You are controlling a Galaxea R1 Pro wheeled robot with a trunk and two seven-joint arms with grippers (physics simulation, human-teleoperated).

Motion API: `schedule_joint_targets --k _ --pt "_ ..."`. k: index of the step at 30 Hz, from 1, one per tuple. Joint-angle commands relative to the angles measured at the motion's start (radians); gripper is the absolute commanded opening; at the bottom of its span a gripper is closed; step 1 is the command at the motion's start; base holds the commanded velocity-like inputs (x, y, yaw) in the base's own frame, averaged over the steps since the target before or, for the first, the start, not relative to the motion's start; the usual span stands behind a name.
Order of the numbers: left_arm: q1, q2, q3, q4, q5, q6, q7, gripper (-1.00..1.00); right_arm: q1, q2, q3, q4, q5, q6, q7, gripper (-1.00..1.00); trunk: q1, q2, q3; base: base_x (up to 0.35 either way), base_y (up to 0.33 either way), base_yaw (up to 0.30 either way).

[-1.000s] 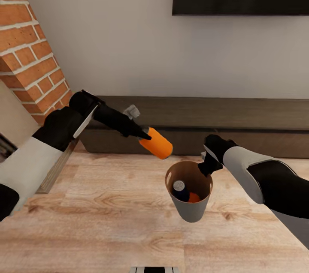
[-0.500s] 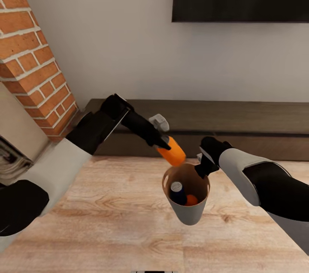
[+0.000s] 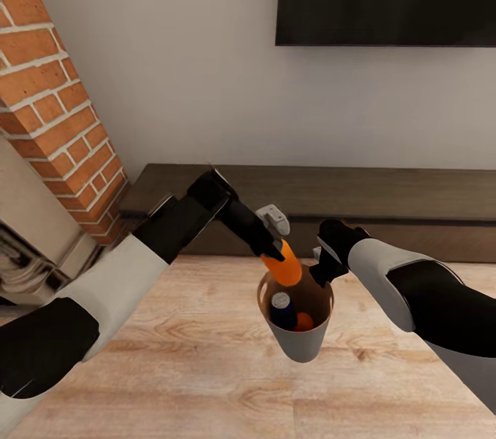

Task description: Put the three can of soda from the living room inside the tash can in the kitchen.

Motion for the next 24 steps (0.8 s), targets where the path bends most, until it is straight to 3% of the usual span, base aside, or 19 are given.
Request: schedule_joint_targets --k 1,4,13,24 --pt "0.007 -0.004 -0.002 0.000 -0.001 0.000 0.006 -1.00 0.000 0.001 -0.017 0.000 -0.020 0.003 0.004 -1.00 -0.004 0.007 0.003 0.000 0.000 0.000" --pt "0.026 -0.014 -0.007 0.001 -0.002 0.000 0.025 -1.00 0.000 0.005 -0.016 -0.001 -0.020 0.003 0.004 -1.00 -0.015 0.028 0.013 0.000 0.000 0.000" --pt "0.060 -0.033 -0.012 0.000 0.001 0.000 0.048 -1.00 0.000 0.036 -0.015 -0.001 -0.019 0.003 0.001 -1.00 -0.015 0.028 0.013 0.000 0.000 0.000" --pt "0.125 -0.043 -0.016 0.001 0.000 0.000 0.086 -1.00 0.000 0.046 -0.015 -0.001 -0.020 0.003 -0.005 -1.00 -0.015 0.028 0.013 0.000 0.000 0.000"
